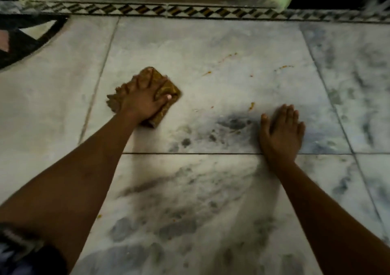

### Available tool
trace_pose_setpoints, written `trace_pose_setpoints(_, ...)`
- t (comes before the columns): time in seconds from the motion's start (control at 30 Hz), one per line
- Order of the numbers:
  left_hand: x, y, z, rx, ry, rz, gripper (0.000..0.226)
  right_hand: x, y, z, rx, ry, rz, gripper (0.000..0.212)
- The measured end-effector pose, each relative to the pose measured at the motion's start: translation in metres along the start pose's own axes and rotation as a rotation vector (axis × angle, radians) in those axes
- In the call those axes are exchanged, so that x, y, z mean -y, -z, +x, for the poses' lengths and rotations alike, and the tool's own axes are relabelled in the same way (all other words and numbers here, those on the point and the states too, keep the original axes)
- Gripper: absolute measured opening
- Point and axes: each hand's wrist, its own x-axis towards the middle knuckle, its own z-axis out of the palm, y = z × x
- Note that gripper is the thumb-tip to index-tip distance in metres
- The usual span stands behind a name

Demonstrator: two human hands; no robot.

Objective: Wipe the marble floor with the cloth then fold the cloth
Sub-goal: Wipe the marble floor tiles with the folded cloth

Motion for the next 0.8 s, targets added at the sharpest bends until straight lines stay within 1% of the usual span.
trace_pose_setpoints(0.1, -0.042, 0.0, 0.033, 0.041, -0.065, -0.019, 0.061, 0.001, -0.005, 0.001, 0.015, 0.044, -0.019, 0.074)
trace_pose_setpoints(0.2, -0.076, -0.011, 0.034, 0.031, -0.18, -0.01, 0.064, 0.0, -0.006, 0.004, 0.012, 0.046, -0.037, 0.073)
trace_pose_setpoints(0.27, -0.077, -0.015, 0.007, 0.008, -0.387, 0.025, 0.075, 0.001, -0.006, 0.003, 0.012, 0.04, -0.036, 0.072)
trace_pose_setpoints(0.33, -0.057, -0.012, -0.02, -0.023, -0.555, -0.005, 0.081, 0.002, -0.007, 0.003, 0.017, 0.041, -0.03, 0.073)
trace_pose_setpoints(0.37, -0.042, -0.011, -0.026, -0.053, -0.569, -0.03, 0.08, 0.002, -0.006, 0.003, 0.014, 0.04, -0.028, 0.073)
trace_pose_setpoints(0.4, -0.028, -0.007, -0.023, -0.084, -0.529, -0.05, 0.079, 0.002, -0.006, 0.003, 0.011, 0.036, -0.025, 0.074)
trace_pose_setpoints(0.47, -0.013, -0.004, 0.002, -0.145, -0.339, -0.047, 0.077, 0.001, -0.005, 0.003, 0.019, 0.036, -0.016, 0.074)
trace_pose_setpoints(0.53, -0.022, -0.001, 0.038, -0.172, -0.19, -0.064, 0.077, 0.001, -0.004, 0.002, 0.036, 0.04, -0.003, 0.072)
trace_pose_setpoints(0.63, -0.068, -0.004, 0.083, -0.11, -0.095, -0.065, 0.067, 0.002, -0.004, 0.002, 0.044, 0.043, 0.003, 0.073)
trace_pose_setpoints(0.7, -0.102, -0.009, 0.086, -0.058, -0.111, -0.037, 0.07, 0.002, -0.004, 0.002, 0.057, 0.04, 0.002, 0.073)
trace_pose_setpoints(0.73, -0.112, -0.012, 0.078, -0.042, -0.156, -0.01, 0.074, 0.002, -0.004, 0.002, 0.06, 0.038, -0.001, 0.073)
trace_pose_setpoints(0.77, -0.114, -0.015, 0.066, -0.03, -0.234, 0.016, 0.076, 0.002, -0.004, 0.003, 0.06, 0.035, 0.001, 0.073)
trace_pose_setpoints(0.8, -0.11, -0.017, 0.05, -0.036, -0.348, 0.027, 0.076, 0.002, -0.003, 0.002, 0.054, 0.035, 0.003, 0.072)
